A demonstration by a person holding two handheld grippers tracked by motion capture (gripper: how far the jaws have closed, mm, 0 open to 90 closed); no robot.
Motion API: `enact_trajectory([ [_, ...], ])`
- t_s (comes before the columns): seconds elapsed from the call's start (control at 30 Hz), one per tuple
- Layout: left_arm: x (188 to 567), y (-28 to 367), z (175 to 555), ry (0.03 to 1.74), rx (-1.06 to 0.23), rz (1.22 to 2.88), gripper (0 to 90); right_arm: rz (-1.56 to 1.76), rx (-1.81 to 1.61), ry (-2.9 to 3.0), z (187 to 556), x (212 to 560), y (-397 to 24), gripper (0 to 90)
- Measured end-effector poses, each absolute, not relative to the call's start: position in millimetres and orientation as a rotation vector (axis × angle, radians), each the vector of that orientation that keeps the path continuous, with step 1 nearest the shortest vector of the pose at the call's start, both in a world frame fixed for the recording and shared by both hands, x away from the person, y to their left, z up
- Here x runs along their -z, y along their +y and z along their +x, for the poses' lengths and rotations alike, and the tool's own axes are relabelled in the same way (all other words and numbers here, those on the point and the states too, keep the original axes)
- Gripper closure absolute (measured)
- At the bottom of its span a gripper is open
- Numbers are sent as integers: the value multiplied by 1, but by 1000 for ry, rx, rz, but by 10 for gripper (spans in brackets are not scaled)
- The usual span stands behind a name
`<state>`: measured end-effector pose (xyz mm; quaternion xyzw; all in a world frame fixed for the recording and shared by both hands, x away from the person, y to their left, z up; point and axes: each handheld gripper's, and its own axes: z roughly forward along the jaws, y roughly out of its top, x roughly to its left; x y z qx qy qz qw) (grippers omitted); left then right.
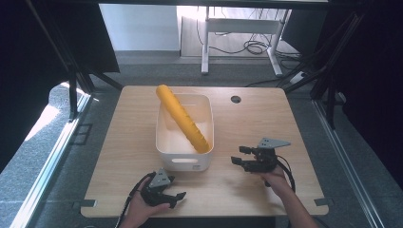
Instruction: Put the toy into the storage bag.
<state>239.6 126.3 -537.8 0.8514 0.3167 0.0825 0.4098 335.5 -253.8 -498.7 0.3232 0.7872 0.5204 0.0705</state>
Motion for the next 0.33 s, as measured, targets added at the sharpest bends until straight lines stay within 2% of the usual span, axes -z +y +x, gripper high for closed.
enact_trajectory([
  [0.33,536,127,240,795,-214,2142,258,962,-1549,2360,334,499,-251,332],
])
